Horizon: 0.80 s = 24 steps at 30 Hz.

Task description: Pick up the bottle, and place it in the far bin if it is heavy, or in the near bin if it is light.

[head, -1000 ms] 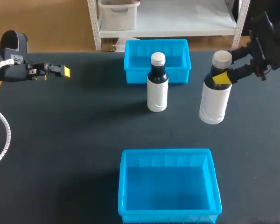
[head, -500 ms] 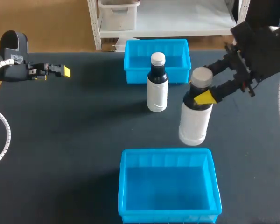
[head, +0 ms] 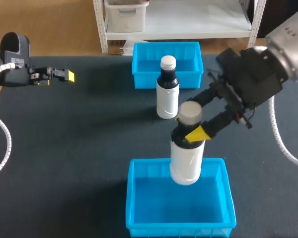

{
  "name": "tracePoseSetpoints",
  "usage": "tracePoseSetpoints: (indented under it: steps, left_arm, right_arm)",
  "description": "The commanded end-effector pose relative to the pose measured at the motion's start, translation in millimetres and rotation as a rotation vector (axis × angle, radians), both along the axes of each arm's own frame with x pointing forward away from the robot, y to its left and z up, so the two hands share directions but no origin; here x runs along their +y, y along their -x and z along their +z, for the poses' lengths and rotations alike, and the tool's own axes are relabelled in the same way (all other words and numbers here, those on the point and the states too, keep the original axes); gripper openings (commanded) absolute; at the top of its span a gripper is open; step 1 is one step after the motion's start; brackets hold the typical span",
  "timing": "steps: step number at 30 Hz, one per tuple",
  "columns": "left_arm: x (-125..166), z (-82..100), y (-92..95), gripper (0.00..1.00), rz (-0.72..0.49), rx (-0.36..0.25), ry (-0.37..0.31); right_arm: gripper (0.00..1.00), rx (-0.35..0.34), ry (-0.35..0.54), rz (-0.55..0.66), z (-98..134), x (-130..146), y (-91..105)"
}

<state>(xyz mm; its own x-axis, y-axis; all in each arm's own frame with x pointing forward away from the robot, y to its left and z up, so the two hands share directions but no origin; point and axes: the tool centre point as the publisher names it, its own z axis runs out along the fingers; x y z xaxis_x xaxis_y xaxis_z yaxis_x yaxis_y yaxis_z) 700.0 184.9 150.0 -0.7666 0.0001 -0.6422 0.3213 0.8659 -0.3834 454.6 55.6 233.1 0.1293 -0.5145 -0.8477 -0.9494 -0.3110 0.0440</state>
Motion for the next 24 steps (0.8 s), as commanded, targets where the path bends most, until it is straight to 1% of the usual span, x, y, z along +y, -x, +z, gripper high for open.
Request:
tracePoseSetpoints:
  steps: [1, 6, 9, 12, 24]
  left_arm:
    - [0, 0.0, 0.0, 1.00, 0.000, 0.000, 0.000]
    - [0, 0.0, 0.0, 1.00, 0.000, 0.000, 0.000]
    - [0, 0.0, 0.0, 1.00, 0.000, 0.000, 0.000]
    - [0, 0.0, 0.0, 1.00, 0.000, 0.000, 0.000]
    - [0, 0.0, 0.0, 1.00, 0.000, 0.000, 0.000]
  right_arm:
    - [0.00, 0.013, -0.008, 0.038, -12, 18, 1.0]
    - [0.00, 0.026, -0.017, 0.085, -26, 35, 9.7]
    - [0.00, 0.037, -0.006, 0.113, -42, 46, 13.6]
    - [0.00, 0.040, 0.001, 0.139, -54, 51, 16.6]
    - [0.00, 0.014, -0.030, 0.189, -83, 58, 11.5]
